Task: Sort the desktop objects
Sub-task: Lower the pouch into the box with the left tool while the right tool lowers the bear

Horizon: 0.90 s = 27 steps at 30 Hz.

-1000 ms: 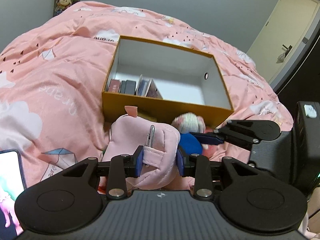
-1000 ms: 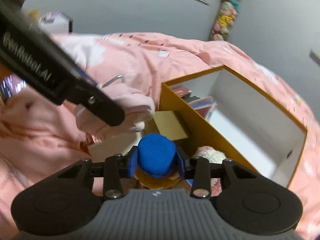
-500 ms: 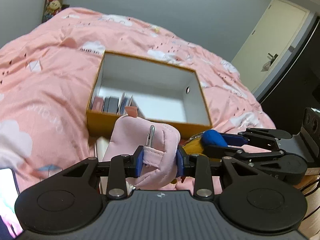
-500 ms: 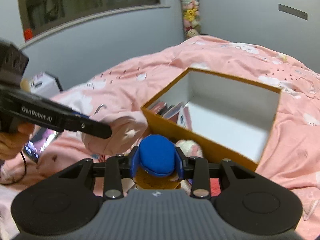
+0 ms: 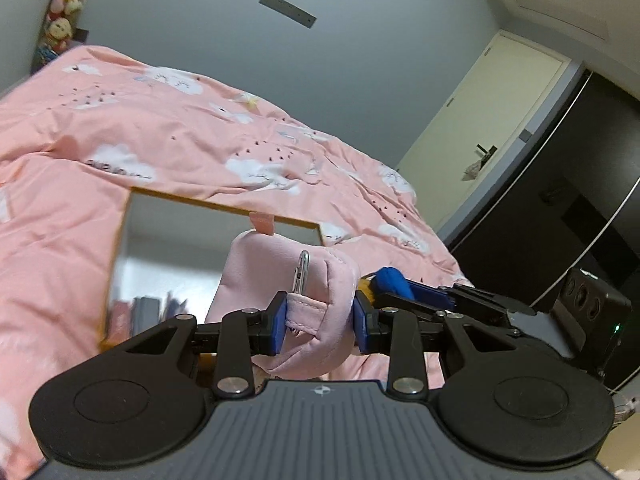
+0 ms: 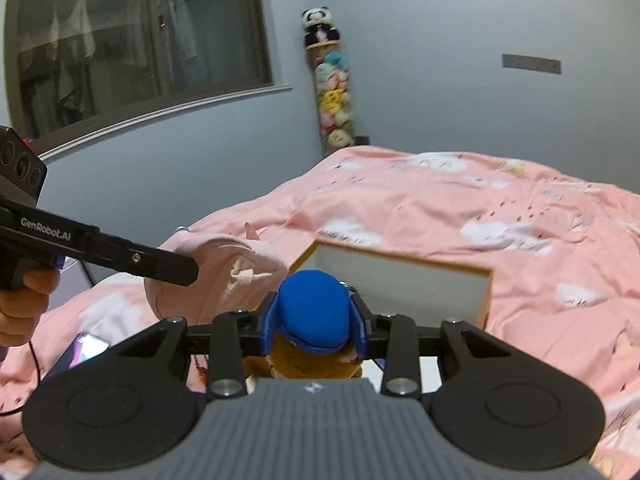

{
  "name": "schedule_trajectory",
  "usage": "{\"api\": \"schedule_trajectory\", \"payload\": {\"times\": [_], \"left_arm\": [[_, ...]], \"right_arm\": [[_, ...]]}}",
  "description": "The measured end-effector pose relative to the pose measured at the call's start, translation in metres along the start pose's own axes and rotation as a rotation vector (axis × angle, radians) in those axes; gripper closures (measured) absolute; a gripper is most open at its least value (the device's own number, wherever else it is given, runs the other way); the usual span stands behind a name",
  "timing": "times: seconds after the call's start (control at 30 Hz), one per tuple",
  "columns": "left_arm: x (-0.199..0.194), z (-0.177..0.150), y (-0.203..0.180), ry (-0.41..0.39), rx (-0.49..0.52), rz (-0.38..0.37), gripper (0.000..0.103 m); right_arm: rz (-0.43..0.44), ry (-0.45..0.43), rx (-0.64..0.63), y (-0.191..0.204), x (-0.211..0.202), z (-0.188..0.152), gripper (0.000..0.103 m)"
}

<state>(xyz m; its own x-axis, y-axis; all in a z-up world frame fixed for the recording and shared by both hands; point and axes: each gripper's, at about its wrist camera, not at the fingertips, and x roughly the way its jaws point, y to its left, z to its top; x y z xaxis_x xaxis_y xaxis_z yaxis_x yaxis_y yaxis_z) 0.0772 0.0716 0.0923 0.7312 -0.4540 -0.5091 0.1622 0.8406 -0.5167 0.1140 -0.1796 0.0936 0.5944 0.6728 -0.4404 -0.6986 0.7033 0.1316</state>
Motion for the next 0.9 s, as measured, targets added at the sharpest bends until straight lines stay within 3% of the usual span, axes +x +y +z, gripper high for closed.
{"api": "schedule_trajectory", "payload": {"times": [0.23,0.37,0.7,0.9], "left_arm": [[0.061,0.012,0.021,0.094,-0.069,-0.011,0.065],[0.094,0.011,0.043,0.177,-0.139,0.027,0.065],[0.135,-0.001,0.092,0.235,-0.308,0.009,0.065],[0.15,-0.012,0.106,0.277,-0.329,0.025,0.065]], "right_arm": [[-0.08,0.037,0.004,-0.027,0.04,0.002,0.064],[-0.106,0.095,0.009,-0.04,0.069,-0.006,0.064],[-0.104,0.187,0.005,-0.059,0.111,-0.024,0.064],[-0.045,0.261,0.063,-0.068,0.124,-0.031,0.064]]}}
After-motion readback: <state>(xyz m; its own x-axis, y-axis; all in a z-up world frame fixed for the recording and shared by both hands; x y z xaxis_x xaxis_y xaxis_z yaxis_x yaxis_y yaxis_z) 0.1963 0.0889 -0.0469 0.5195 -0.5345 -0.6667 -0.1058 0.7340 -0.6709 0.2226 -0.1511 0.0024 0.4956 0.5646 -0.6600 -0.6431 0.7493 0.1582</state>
